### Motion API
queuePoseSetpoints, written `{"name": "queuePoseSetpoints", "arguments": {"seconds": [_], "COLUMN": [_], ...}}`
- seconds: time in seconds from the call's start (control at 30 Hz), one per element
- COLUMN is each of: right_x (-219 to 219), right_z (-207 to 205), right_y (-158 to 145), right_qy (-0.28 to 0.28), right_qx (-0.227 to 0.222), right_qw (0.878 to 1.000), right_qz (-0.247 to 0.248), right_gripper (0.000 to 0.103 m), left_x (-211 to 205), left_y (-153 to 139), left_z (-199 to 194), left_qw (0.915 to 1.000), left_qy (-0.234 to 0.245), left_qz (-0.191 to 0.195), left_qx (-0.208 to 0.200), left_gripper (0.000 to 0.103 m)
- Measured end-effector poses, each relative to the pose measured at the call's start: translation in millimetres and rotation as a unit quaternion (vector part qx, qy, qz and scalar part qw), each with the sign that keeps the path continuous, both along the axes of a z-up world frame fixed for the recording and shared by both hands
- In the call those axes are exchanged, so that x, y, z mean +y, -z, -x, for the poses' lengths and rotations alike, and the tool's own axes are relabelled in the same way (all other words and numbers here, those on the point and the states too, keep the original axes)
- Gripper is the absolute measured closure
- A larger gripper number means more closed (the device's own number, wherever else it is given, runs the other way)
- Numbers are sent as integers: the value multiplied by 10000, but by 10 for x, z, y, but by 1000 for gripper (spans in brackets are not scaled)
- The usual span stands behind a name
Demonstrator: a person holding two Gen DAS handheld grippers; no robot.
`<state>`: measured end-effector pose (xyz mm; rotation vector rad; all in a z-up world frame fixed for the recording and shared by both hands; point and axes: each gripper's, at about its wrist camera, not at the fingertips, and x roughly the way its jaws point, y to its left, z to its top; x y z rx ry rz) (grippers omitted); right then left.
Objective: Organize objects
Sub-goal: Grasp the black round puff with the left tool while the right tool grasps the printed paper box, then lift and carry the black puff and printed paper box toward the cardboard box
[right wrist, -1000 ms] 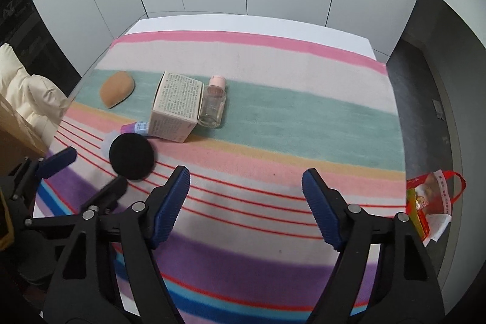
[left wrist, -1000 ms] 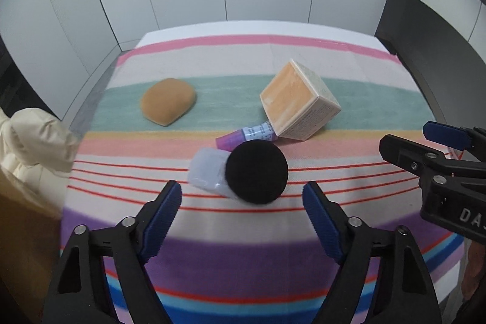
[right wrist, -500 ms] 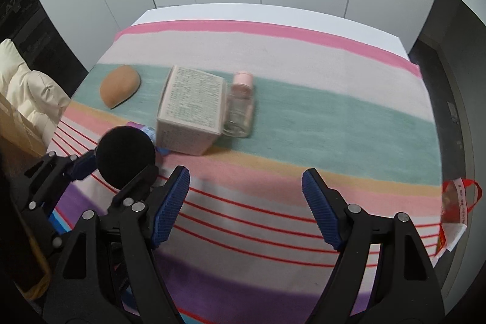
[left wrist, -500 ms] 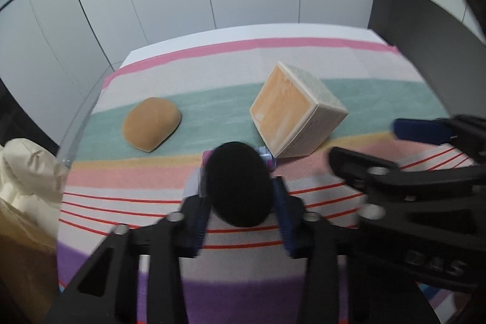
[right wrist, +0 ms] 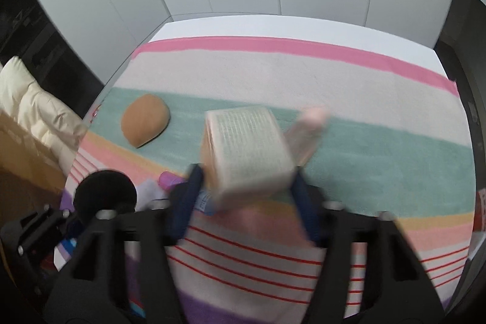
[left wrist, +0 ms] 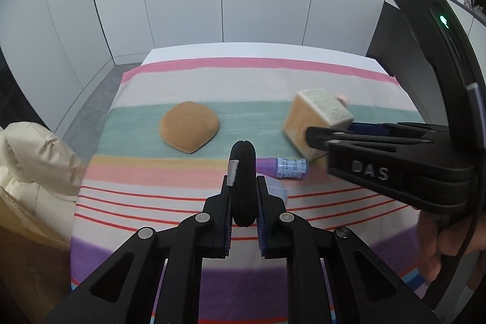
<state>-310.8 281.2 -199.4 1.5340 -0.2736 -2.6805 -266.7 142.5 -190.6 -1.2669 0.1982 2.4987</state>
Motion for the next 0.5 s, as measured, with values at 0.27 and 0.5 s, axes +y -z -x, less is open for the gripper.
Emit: {"name": "queuePoseSetpoints", "arguments": {"seconds": [0.27,0.5], "right_x": [158,291], "right_z": [-321,-608], "right_y": [-139,-440], "right_qy": [220,358], "right_qx": [109,159], "right_qw": [9995,9987], "right_qz": [-181,-311], "right_gripper": [58,58], "left_x": [9,178], "left_y": [-61,-411], "left_z": [-134,-214], "left_qw": [9998,9996], "left_qy": [84,229], "left_qz": [-115,-47], "left_qx": [-108,-128], "left_gripper": [90,90]}}
